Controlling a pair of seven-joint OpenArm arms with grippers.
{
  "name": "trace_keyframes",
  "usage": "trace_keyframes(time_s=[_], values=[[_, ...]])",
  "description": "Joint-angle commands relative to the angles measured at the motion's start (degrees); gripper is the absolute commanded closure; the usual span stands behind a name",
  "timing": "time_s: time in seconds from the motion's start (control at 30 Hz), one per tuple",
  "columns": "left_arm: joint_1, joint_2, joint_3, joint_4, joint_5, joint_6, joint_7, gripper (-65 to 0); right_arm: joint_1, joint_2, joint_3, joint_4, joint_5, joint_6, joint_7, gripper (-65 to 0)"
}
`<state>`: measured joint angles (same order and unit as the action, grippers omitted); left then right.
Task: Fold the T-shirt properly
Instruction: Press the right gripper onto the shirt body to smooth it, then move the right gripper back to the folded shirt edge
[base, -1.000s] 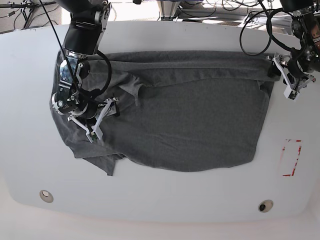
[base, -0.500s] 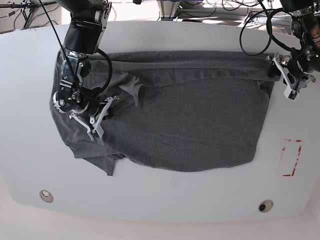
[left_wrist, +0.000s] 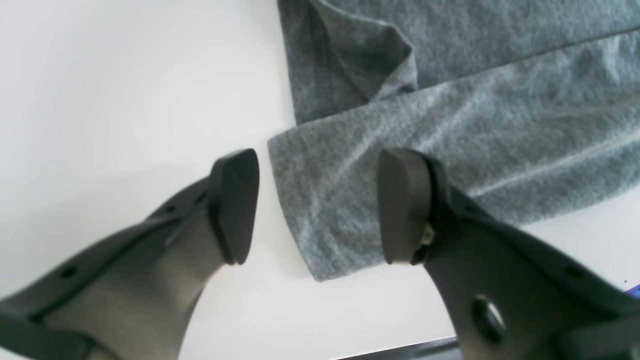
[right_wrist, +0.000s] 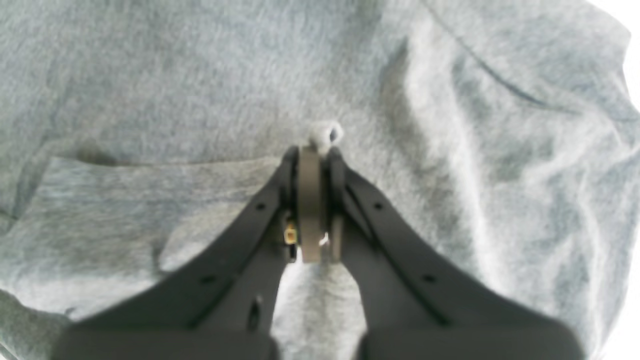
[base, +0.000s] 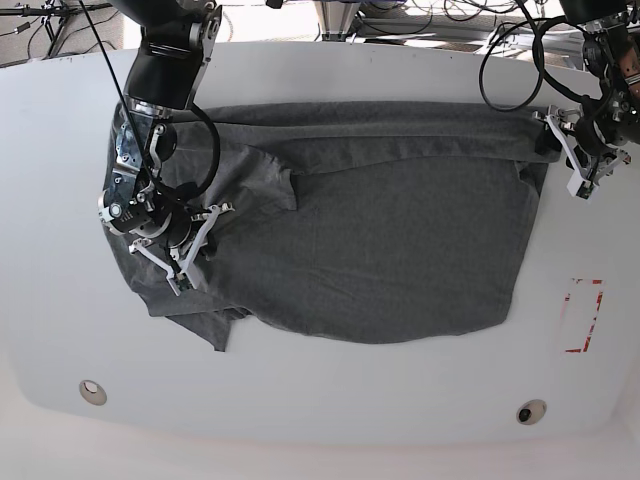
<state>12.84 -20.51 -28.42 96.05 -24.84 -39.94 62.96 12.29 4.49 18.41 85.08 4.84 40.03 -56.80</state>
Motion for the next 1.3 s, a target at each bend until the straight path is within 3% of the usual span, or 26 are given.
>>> trace_keyframes(time_s=[0.0, 0.5, 0.6, 0.7, 0.87, 0.97, 1.17, 1.27], values=[[-0.4, -1.1, -0.2, 0.9, -0.4, -0.1, -0.9, -35.1, 2.6, 0.7, 0.1, 1.0, 0.7, 0.0, 1.0, -0.6], [-0.4, -1.0, -0.2, 0.9, -0.4, -0.1, -0.9, -35.1, 6.6, 0.9, 0.0, 0.6, 0.4, 0.0, 1.0, -2.1], [-0.3, -1.0, -0.1, 0.9, -0.4, -0.1, -0.9, -35.1, 6.7, 1.1, 0.0, 0.2, -0.2, 0.0, 0.8, -11.6], [-0.3, -0.9, -0.1, 1.0, -0.4, -0.1, -0.9, -35.4, 6.4, 2.1, 0.0, 1.0, -2.4, 0.0, 0.5, -29.8], [-0.2, -0.8, -0.1, 1.9, -1.0, -0.1, -0.8, -35.6, 3.0, 3.8, 0.4, 8.6, -3.2, 0.0, -3.1, -53.6], [-0.3, 0.6, -0.1, 3.3, -1.3, -0.1, -0.8, -35.6, -0.4, 4.3, 0.4, 14.9, -3.2, 0.0, -5.8, -58.2], [-0.1, 3.5, -0.1, 6.9, -2.5, -0.1, -0.6, -35.7, -7.9, 3.9, 5.2, 26.4, -3.8, 0.0, -10.5, -58.2], [-0.3, 5.0, -0.1, 7.5, -2.5, -0.1, 1.5, -35.7, -11.3, 2.1, 9.1, 28.8, -3.8, 0.0, -12.5, -58.2]])
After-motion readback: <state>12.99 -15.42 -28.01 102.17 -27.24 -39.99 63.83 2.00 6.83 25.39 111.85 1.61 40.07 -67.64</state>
